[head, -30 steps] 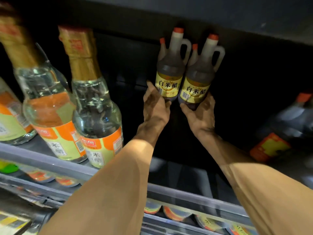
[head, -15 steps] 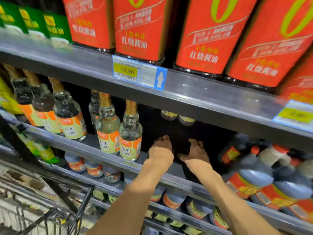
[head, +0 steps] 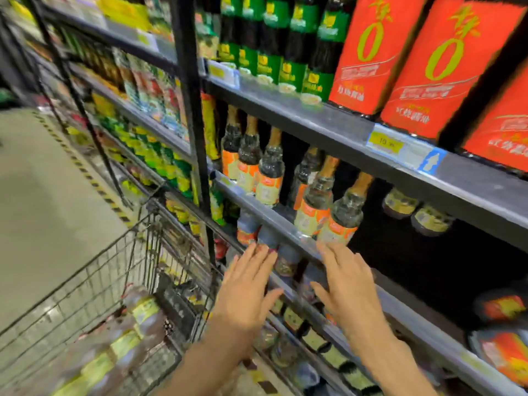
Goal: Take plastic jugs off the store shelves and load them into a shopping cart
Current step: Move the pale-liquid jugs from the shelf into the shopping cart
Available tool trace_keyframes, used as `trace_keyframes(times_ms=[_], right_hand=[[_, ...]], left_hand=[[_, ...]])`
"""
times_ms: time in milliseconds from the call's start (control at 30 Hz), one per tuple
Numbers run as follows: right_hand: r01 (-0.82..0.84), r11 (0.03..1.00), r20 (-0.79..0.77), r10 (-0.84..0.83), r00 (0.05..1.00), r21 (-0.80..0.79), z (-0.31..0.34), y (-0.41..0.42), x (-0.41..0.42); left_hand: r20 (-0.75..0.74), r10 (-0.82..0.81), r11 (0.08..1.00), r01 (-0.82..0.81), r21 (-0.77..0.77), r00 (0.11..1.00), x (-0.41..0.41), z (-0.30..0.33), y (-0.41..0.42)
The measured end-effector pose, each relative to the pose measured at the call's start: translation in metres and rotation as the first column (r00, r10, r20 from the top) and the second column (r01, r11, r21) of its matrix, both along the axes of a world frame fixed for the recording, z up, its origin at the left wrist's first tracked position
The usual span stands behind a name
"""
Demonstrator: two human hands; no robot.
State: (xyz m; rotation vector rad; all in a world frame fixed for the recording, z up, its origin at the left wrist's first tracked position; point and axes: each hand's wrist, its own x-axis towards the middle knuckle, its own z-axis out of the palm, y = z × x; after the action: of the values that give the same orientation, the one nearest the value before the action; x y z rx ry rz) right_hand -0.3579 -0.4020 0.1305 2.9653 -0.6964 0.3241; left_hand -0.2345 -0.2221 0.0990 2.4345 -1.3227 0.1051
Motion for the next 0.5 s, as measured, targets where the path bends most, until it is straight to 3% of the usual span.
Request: trace_keyframes(times_ms=[200, 300, 500], right_hand=[[-0.306, 0.951, -0.093, 0.309, 0.946, 0.046, -0.021, 0.092, 0.102], [-0.424, 0.902, -0.143, 0.432, 0.890, 0.083, -0.040, 0.142, 0.150], [-0.603, 0.783, -0.234, 0.622, 0.748, 0.152, -0.095, 0.238, 0.228]], left_hand=[[-0.126, 0.342, 0.939, -0.335, 0.074, 0.931, 0.053, -0.036, 0.127], [-0.203, 0.477, 0.877, -0.447, 0.176, 0.855, 0.065, -0.062, 0.188], [-0.287, 0.689, 0.720, -0.673, 0.168, 0.666, 0.075, -0.128, 0.309]])
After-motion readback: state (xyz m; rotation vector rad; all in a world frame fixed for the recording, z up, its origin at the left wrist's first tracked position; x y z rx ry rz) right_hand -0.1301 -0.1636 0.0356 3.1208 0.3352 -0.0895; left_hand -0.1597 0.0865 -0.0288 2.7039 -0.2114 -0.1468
